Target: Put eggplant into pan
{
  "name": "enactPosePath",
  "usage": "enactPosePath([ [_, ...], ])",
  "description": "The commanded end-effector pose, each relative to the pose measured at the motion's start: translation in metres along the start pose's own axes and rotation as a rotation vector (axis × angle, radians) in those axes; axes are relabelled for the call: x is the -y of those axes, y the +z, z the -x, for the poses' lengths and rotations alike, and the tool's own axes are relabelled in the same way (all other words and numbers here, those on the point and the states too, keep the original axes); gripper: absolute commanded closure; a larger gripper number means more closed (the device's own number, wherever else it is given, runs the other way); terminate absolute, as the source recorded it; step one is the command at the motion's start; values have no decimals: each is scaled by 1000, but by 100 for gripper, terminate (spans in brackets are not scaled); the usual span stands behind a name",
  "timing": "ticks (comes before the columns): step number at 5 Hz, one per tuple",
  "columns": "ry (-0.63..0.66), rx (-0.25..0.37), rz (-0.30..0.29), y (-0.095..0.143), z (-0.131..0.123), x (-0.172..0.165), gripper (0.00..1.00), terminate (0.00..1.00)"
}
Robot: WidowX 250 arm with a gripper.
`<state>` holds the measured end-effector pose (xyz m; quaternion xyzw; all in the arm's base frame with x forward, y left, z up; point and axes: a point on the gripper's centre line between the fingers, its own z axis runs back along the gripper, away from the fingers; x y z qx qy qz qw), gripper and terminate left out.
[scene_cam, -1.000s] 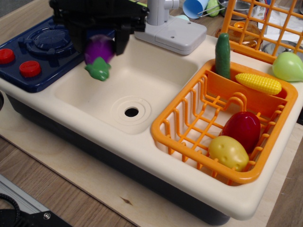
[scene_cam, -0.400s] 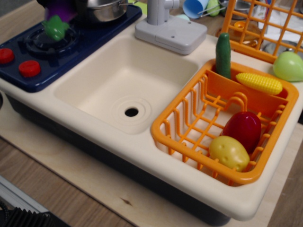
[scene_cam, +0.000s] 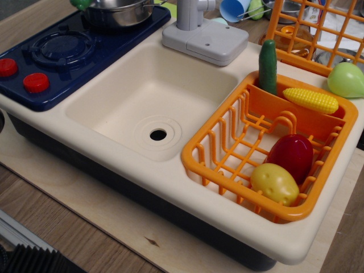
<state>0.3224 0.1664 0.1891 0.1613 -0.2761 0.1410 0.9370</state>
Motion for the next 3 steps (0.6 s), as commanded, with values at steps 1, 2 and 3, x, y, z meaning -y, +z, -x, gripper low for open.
enactPosePath([
  [1, -59, 89, 64, -1, -23, -8, 0, 0],
  [2, -59, 89, 64, -1, -23, -8, 0, 0],
  [3, -59, 89, 64, -1, -23, -8, 0, 100],
])
